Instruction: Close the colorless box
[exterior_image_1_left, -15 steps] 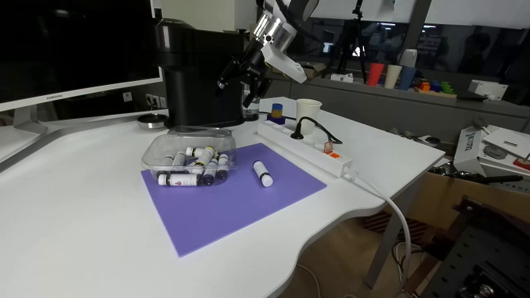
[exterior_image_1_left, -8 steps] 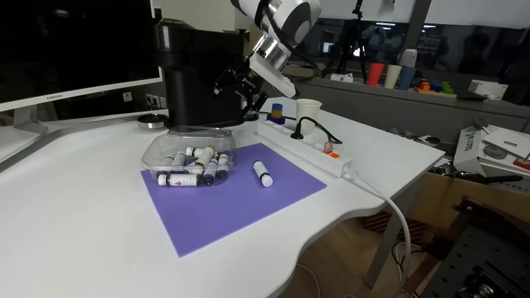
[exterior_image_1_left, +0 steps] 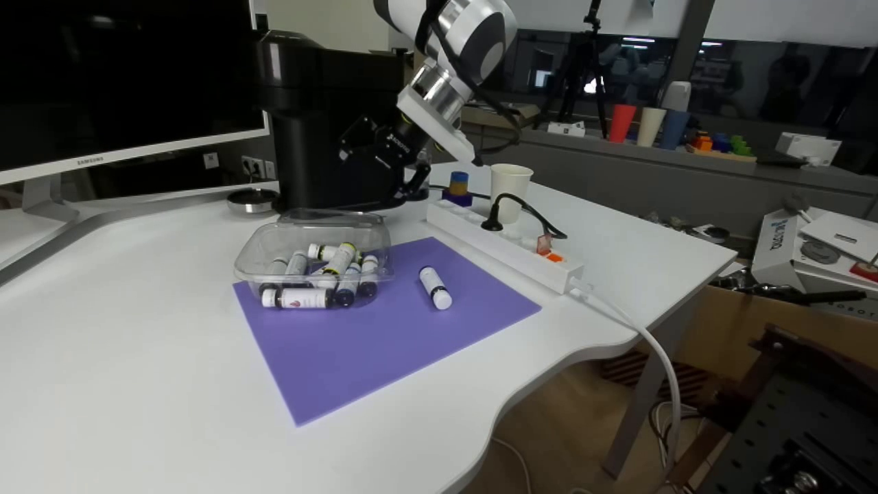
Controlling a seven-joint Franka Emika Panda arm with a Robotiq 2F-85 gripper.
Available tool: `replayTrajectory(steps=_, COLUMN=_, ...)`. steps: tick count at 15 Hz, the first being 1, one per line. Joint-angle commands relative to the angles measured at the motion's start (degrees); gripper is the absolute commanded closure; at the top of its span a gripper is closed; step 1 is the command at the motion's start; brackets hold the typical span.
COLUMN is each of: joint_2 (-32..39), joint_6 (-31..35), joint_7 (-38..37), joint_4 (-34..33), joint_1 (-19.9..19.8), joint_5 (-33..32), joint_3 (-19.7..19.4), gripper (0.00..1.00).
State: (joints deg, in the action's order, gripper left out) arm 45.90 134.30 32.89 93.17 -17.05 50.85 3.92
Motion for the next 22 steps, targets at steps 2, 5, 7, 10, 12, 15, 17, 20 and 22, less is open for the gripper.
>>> replayTrajectory(steps=2, joint_2=0.56, joint_6=-2.46, joint_7=-2.6, joint_4=0.43, joint_1=0.63, joint_5=-3.01, joint_3=-0.76, gripper=0.0)
replayTrajectory(steps=5, joint_2=0.25, joint_6=-3.19, joint_7=-4.01, joint_4=2.06, joint_1=1.2, joint_5=-5.97, joint_3=-1.07, gripper=0.0)
replayTrajectory(steps=7, joint_2=-0.43, joint_6=-2.53, joint_7=-5.01, joint_4=3.29, joint_1=1.63, joint_5=-7.68, joint_3=-1.07, gripper=0.0)
replayTrajectory(steps=10, joint_2=-0.7, joint_6=-1.98, joint_7=-7.05, joint_4=4.0, joint_1=1.87, joint_5=-9.65, joint_3=-1.09, gripper=0.0)
replayTrajectory(steps=12, joint_2=-1.15, joint_6=-2.37, joint_7=-8.11, joint_4=4.47, joint_1=1.87, joint_5=-10.59, joint_3=-1.04, gripper=0.0)
replayTrajectory(steps=15, joint_2=-2.36, joint_6=-0.63, joint_7=-9.47, joint_4=5.97, joint_1=2.11, joint_5=-11.48, joint_3=-1.22, gripper=0.0)
replayTrajectory(steps=17, joint_2=-1.57, joint_6=-0.23, joint_7=-8.79, joint_4=5.34, joint_1=1.01, joint_5=-11.08, joint_3=-0.48, gripper=0.0)
replayTrajectory(steps=20, joint_2=0.22, joint_6=-0.63, joint_7=-7.68, joint_4=3.6, joint_1=-0.74, joint_5=-9.67, joint_3=0.36, gripper=0.0)
replayTrajectory(steps=22, joint_2=1.03, joint_6=0.89, joint_7=-5.43, joint_4=2.94, joint_1=-1.82, joint_5=-8.73, joint_3=1.1, gripper=0.0)
